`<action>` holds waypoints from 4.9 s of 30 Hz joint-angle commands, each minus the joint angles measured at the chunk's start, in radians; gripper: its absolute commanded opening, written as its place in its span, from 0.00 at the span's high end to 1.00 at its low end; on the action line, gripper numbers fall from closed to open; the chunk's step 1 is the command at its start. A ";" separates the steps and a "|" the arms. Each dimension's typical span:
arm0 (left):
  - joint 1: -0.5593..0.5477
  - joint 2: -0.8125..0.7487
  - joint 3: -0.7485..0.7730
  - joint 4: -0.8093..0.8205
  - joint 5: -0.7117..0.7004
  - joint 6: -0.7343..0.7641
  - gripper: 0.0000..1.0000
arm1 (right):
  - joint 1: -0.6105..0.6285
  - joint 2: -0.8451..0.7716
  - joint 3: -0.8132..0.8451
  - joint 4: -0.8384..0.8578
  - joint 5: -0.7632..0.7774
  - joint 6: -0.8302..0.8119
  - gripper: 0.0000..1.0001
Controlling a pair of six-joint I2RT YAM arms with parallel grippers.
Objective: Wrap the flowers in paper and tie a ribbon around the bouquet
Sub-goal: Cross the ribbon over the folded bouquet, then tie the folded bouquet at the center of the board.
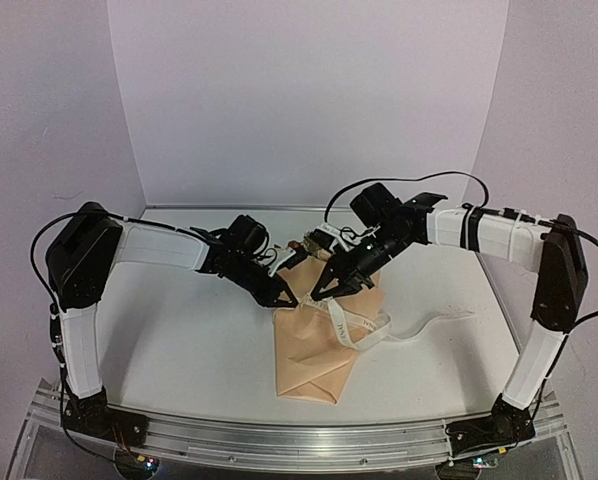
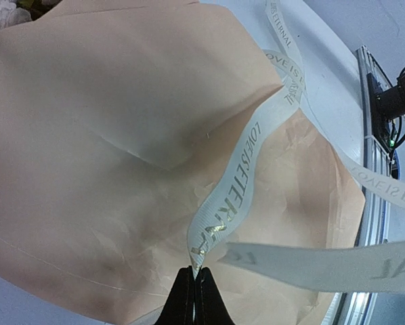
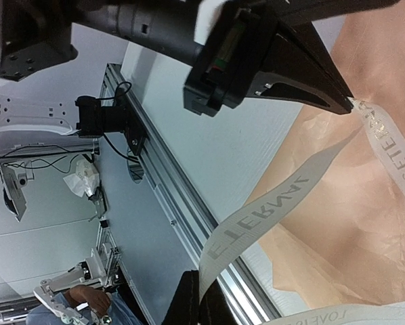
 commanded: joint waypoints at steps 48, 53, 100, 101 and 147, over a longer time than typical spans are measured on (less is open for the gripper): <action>0.015 -0.037 0.085 -0.074 0.058 -0.001 1.00 | 0.152 -0.090 -0.296 0.167 1.032 0.119 1.00; 0.015 -0.041 0.088 -0.075 0.060 -0.001 1.00 | 0.202 -0.178 -0.381 0.303 1.119 0.014 1.00; 0.015 -0.018 0.085 -0.067 0.126 0.013 1.00 | 0.098 0.060 -0.266 0.399 0.575 0.348 1.00; 0.015 -0.018 0.088 -0.067 0.131 0.013 1.00 | 0.093 0.066 -0.260 0.409 0.563 0.369 1.00; 0.017 -0.178 -0.051 0.122 -0.213 -0.051 0.40 | 0.025 0.169 -0.232 0.652 0.599 0.479 1.00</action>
